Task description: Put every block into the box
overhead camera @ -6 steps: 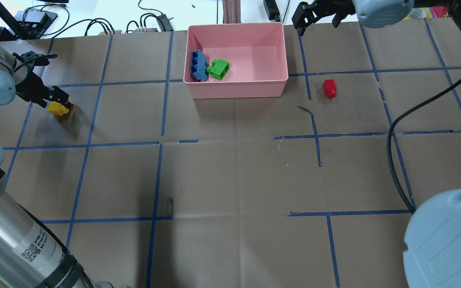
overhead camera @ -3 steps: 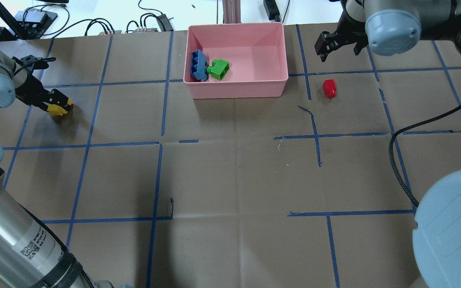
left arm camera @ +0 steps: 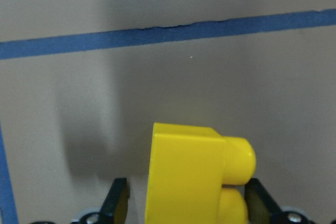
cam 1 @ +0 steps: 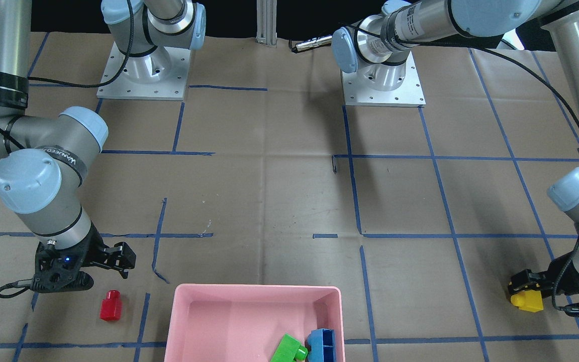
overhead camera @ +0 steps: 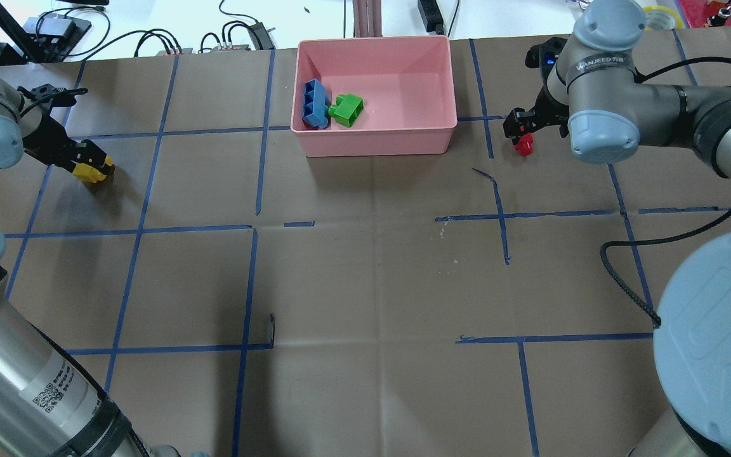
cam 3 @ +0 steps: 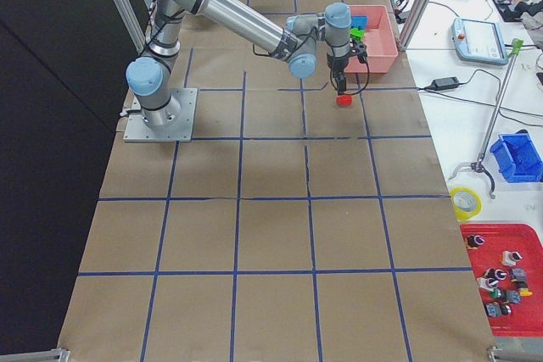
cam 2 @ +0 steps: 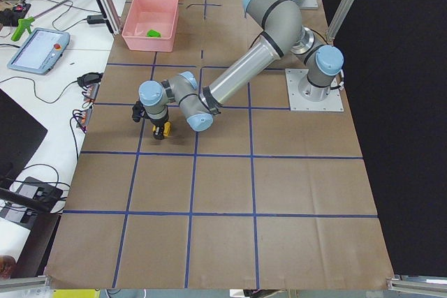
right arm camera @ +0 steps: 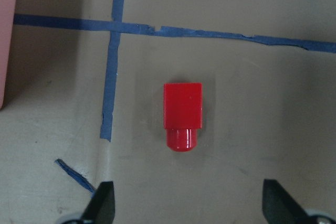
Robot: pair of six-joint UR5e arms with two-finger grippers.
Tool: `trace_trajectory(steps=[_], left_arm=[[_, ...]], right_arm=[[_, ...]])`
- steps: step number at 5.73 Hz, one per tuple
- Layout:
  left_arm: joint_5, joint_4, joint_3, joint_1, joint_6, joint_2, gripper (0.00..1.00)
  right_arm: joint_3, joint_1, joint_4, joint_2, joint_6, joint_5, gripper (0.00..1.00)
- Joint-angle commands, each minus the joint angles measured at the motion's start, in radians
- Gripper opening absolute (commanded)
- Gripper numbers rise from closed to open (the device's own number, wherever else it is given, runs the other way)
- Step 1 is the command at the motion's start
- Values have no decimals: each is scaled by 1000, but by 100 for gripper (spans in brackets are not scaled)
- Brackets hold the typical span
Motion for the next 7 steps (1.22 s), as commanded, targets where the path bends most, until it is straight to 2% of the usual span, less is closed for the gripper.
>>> trace_trajectory(steps=[1,2,4,5,7], left_arm=[[5,-3,0,-2,5,0,66],[7,-1,0,-3,8,0,44],[8,-3,3,-2,14,3,25],[8,-9,20,-6,14,12,20],[30,-96,84,-72,3,107,20]], right_arm=[[-1,-5,-48,46,12,3,99],[-21,-4,-75,74,11,6,99],[-100,-4,-76,143,14,12,100],[-101,-2,-76,160,15,12,100],[-92,-1,-78,169,14,13,99]])
